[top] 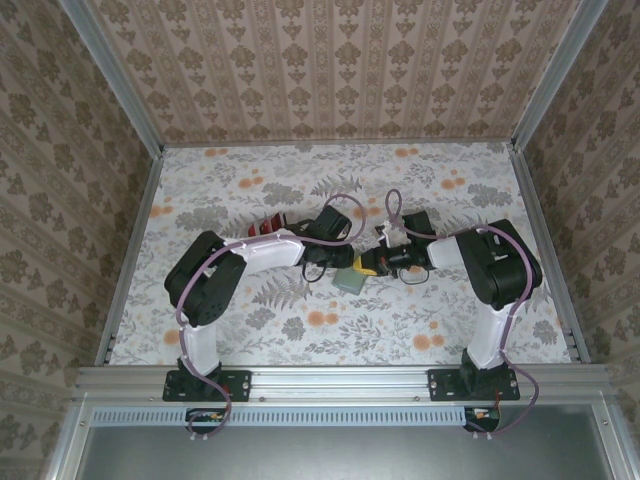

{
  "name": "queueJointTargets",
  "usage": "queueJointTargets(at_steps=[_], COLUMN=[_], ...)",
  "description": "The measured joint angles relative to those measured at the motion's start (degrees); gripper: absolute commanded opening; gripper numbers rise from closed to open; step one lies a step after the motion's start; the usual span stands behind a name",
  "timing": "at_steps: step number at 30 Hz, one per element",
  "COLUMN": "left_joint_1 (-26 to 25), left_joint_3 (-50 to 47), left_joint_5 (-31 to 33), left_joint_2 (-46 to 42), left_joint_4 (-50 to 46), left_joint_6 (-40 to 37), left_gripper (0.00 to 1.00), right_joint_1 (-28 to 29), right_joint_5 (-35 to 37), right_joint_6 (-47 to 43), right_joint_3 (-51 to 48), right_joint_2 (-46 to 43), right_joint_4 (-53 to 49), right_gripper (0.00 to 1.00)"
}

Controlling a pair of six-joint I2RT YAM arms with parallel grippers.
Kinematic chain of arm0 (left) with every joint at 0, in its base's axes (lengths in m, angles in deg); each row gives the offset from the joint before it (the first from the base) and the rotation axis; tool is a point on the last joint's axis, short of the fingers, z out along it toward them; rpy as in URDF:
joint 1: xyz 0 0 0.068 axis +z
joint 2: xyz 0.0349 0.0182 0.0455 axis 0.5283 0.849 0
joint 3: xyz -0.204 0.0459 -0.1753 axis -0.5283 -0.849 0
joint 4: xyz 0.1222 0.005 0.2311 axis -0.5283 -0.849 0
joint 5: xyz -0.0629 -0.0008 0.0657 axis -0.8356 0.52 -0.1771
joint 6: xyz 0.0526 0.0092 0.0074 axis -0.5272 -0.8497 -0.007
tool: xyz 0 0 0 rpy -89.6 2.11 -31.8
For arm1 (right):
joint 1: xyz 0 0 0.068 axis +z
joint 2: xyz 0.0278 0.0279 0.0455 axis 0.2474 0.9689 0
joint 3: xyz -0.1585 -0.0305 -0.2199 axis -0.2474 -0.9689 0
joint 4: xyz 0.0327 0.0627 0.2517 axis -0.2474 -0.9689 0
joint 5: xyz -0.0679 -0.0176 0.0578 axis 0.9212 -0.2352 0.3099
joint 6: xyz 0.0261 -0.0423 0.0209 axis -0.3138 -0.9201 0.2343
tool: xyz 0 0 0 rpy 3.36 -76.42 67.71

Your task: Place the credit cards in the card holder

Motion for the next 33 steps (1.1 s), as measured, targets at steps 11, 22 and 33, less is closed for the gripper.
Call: queueJointTargets(at_steps=[11, 22, 33], left_joint_1=[0.0, 0.0, 0.1], left_joint_3=[-0.3, -1.7, -3.3], left_joint_5=[0.0, 0.0, 0.0], left_joint_2=[0.0, -0.4, -1.2], left_joint_4=[0.7, 2.7, 4.6], left_joint_6=[0.0, 1.0, 1.3], left_gripper=[0.25, 0.24, 0.25], right_joint_1=[0.1, 1.5, 3.6], right_joint_5=[1.1, 6.3, 13.3], right_joint_6=[-2.2, -4.5, -4.5], right_joint_3=[2.2, 5.7, 6.7], right_joint_2=[0.1, -0.9, -4.0], right_joint_4=[-5.9, -15.3, -19.5], right_gripper=[0.0, 0.0, 0.05])
